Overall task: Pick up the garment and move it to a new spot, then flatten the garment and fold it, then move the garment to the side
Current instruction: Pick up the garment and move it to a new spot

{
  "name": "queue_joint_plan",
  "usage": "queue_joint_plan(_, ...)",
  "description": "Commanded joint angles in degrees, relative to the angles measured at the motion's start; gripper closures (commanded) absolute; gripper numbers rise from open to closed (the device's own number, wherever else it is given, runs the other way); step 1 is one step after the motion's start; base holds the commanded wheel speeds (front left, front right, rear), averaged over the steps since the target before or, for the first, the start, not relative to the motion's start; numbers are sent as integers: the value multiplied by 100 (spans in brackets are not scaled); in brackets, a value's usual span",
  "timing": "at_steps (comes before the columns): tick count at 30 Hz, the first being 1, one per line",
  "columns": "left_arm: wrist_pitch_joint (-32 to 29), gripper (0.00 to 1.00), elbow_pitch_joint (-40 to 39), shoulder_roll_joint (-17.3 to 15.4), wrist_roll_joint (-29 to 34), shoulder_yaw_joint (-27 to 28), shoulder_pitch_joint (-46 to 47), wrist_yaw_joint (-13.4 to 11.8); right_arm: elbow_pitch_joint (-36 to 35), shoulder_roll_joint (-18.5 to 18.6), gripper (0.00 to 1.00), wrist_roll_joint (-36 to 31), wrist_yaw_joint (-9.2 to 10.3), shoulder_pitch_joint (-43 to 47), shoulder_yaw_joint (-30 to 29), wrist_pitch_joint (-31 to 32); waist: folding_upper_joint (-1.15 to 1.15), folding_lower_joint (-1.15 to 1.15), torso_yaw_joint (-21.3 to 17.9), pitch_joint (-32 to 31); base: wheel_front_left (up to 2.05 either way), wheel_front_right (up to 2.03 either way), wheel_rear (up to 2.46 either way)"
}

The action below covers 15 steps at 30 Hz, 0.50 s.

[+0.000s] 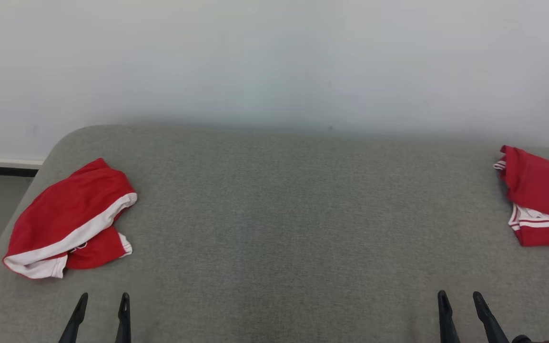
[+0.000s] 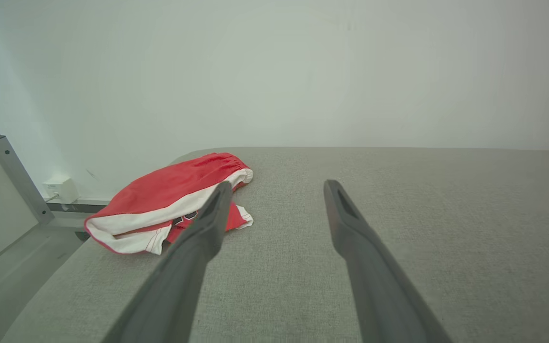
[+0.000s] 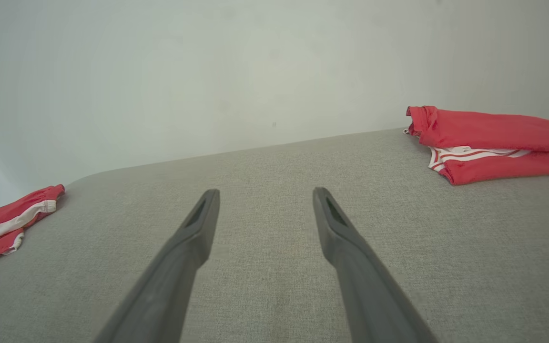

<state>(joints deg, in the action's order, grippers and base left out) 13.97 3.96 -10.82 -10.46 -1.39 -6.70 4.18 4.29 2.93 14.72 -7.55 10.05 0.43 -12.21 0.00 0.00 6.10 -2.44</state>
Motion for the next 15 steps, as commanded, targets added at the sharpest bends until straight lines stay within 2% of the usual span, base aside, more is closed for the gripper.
queue_joint_plan(1,-31,0,-29,-40,-24,12,49,-18,42,-7,0,76,9,37,-19,-52,0,0,374,-6,0,0,0)
queue_joint_plan(8,-118,0,-67,-131,-82,37,49,-50,188,-6,0,161,9,7,44,-130,0,0,1163,-8,0,0,0)
queue_joint_plan(15,-176,0,-116,-190,-152,94,13,-113,290,-6,0,165,9,-57,133,-159,0,0,1782,6,0,0,0)
